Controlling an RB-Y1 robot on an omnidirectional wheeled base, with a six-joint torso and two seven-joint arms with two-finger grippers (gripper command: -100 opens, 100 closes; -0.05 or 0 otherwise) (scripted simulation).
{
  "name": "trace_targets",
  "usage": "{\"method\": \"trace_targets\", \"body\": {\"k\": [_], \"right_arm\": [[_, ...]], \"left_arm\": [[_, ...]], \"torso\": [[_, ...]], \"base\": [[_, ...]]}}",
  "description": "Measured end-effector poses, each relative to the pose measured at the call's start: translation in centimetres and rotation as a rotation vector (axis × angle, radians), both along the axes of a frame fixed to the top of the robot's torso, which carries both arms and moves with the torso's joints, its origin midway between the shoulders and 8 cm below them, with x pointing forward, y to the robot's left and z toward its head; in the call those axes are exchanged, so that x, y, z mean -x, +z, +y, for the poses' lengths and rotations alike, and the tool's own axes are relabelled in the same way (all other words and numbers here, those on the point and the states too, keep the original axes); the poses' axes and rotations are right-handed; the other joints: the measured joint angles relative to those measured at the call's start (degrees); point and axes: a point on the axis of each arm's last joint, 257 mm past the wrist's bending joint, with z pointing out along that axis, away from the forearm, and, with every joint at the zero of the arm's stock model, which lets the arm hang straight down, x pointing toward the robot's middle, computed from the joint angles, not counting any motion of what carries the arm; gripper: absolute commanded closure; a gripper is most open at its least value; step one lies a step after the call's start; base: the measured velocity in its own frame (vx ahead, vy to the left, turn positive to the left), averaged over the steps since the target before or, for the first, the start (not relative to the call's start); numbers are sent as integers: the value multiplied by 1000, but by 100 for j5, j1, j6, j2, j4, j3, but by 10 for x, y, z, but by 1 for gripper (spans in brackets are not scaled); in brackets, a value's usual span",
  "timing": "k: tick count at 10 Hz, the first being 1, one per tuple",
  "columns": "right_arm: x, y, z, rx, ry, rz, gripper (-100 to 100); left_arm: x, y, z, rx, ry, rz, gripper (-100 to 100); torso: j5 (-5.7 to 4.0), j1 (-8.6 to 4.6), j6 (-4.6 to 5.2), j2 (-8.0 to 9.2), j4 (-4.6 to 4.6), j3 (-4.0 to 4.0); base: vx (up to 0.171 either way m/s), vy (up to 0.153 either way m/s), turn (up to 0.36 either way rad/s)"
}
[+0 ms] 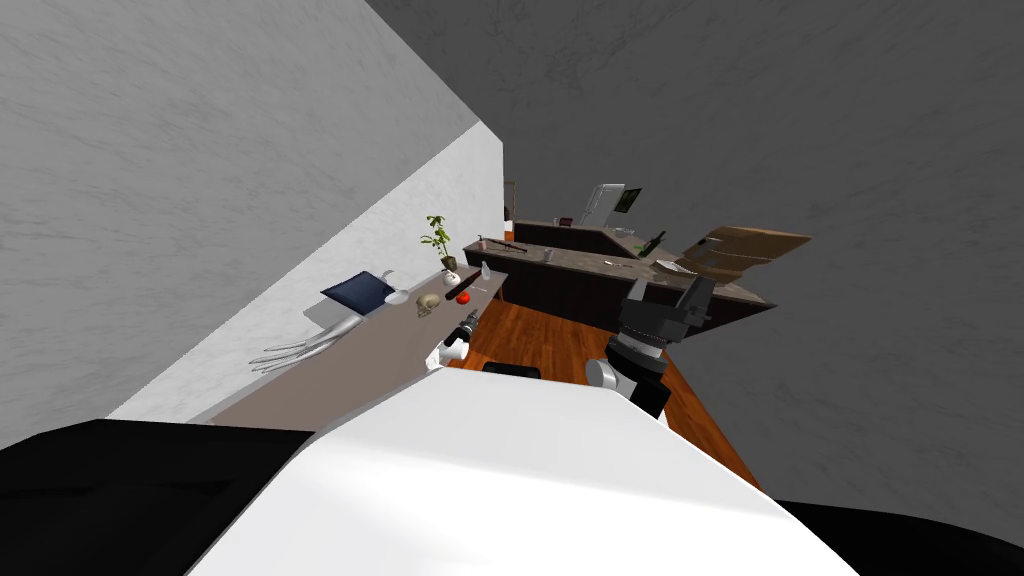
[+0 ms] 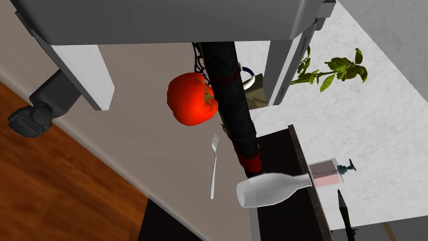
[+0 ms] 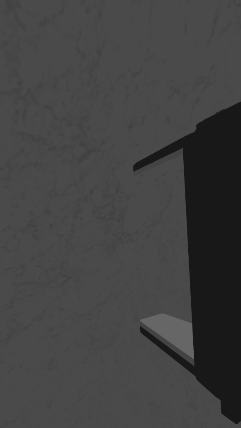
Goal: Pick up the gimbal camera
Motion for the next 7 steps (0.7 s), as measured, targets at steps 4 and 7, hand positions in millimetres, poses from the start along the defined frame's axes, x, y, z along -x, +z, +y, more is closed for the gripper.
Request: {"method": "trace_targets", "body": {"k": [4,7], "right_arm": [[0,0,0,0,0,0,0],[0,0,0,0,0,0,0]], "left_arm": [[7,-40,-4,30,3,113,-100],[13,-64,-10,49,3,187,-100]], "torso": [[1,3,0,-2,0,-1],[1,4,-1,-1,0,-1]], "base": [[8,12,-20],[10,19,-26]]}}
